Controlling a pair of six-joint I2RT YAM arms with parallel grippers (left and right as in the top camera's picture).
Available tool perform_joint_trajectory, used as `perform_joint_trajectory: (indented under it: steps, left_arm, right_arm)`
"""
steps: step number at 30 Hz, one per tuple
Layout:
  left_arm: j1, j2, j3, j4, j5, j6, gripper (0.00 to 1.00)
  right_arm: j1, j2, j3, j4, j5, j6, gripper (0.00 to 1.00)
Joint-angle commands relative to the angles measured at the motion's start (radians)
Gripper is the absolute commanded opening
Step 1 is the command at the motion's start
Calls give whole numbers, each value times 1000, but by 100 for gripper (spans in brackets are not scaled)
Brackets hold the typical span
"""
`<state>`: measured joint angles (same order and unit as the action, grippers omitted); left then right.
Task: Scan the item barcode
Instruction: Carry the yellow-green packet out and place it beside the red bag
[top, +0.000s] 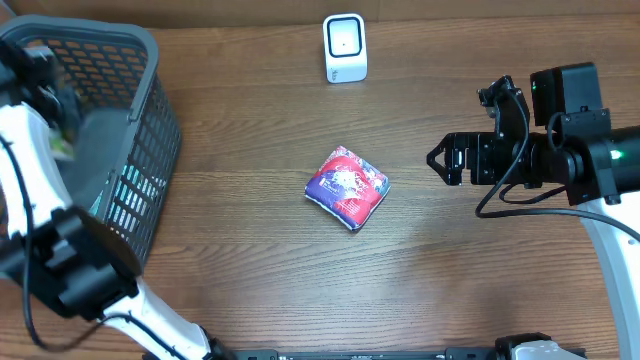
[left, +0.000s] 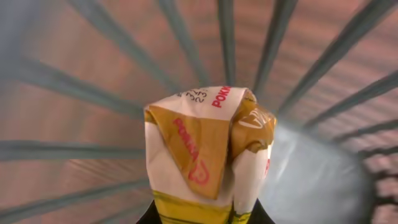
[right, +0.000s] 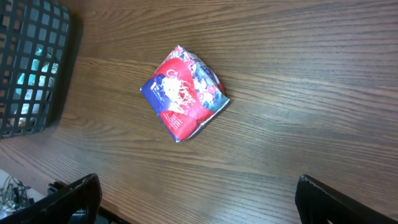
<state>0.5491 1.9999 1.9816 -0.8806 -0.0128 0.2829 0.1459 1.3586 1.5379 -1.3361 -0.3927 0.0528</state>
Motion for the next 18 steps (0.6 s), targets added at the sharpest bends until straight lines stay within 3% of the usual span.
perform_joint_trajectory:
  steps: [1, 4, 9, 14, 18]
  left_arm:
    - [-40, -207, 186, -58, 6, -103, 4]
    - [-93, -294, 259, -146, 38, -176, 4]
    - [-263, -417, 270, -276, 146, -196, 4]
    - [-480, -411, 250, -434, 143, -323, 4]
    - [-630, -356, 123, -483, 111, -377, 4]
  right_arm:
    - [5, -6, 26, 2, -2, 7, 100]
    - [5, -6, 26, 2, -2, 7, 100]
    - [5, -6, 26, 5, -2, 6, 100]
    - [5, -6, 26, 17, -2, 6, 100]
    - [5, -6, 26, 18, -2, 6, 100]
